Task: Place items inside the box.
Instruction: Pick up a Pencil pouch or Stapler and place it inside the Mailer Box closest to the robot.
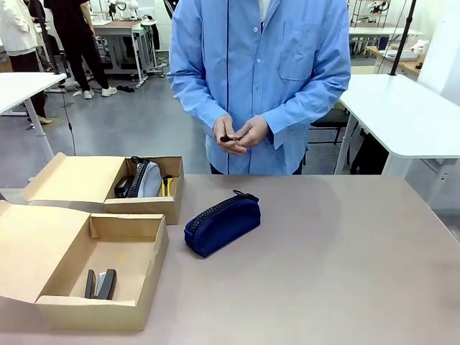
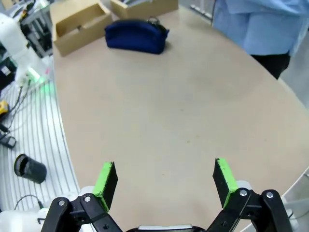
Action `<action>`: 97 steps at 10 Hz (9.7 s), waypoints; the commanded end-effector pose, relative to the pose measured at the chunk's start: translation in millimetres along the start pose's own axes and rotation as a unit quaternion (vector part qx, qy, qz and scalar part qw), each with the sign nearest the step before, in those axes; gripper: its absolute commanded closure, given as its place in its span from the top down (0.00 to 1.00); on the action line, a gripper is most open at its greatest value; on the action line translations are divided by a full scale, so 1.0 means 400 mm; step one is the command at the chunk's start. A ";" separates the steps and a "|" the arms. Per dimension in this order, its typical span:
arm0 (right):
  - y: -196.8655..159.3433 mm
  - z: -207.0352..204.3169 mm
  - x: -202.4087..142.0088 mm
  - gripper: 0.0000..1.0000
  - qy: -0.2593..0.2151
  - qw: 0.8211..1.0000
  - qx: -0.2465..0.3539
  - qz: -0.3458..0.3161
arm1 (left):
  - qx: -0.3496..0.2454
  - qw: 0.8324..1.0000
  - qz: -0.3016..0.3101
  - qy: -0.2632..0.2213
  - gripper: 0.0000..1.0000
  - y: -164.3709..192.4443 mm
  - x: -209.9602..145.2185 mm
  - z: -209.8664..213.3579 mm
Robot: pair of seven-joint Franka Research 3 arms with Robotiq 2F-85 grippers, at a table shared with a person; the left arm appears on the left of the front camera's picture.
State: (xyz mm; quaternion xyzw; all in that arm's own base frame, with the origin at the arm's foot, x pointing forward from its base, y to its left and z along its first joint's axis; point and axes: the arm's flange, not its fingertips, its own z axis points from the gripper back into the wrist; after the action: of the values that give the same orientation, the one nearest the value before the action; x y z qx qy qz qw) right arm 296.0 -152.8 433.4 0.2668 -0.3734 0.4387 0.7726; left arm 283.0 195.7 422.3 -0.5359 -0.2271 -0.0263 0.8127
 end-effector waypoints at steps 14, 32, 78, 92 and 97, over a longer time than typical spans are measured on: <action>0.136 -0.768 0.532 1.00 0.098 0.888 0.182 0.411 | -0.011 1.000 -0.011 -0.009 1.00 -0.003 0.002 -0.001; 0.209 -1.263 0.574 0.00 0.238 0.806 0.252 0.479 | -0.011 1.000 -0.011 -0.009 1.00 -0.003 0.002 -0.001; 0.633 -1.074 0.722 0.09 0.010 0.840 0.248 -0.483 | -0.011 1.000 -0.011 -0.009 1.00 -0.003 0.002 -0.001; 0.759 -1.362 0.820 0.09 0.055 0.804 0.026 -0.591 | -0.011 1.000 -0.011 -0.009 1.00 -0.003 0.002 -0.001; 0.806 -1.458 0.819 0.09 0.079 0.805 -0.045 -0.587 | -0.011 1.000 -0.011 -0.009 1.00 -0.003 0.002 -0.001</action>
State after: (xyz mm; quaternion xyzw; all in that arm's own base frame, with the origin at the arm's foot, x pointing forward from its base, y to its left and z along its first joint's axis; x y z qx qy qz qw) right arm 314.1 542.5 348.8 0.3985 -0.0907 -0.0760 0.9095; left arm 283.7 195.8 421.4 -0.5353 -0.2271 -0.0281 0.8131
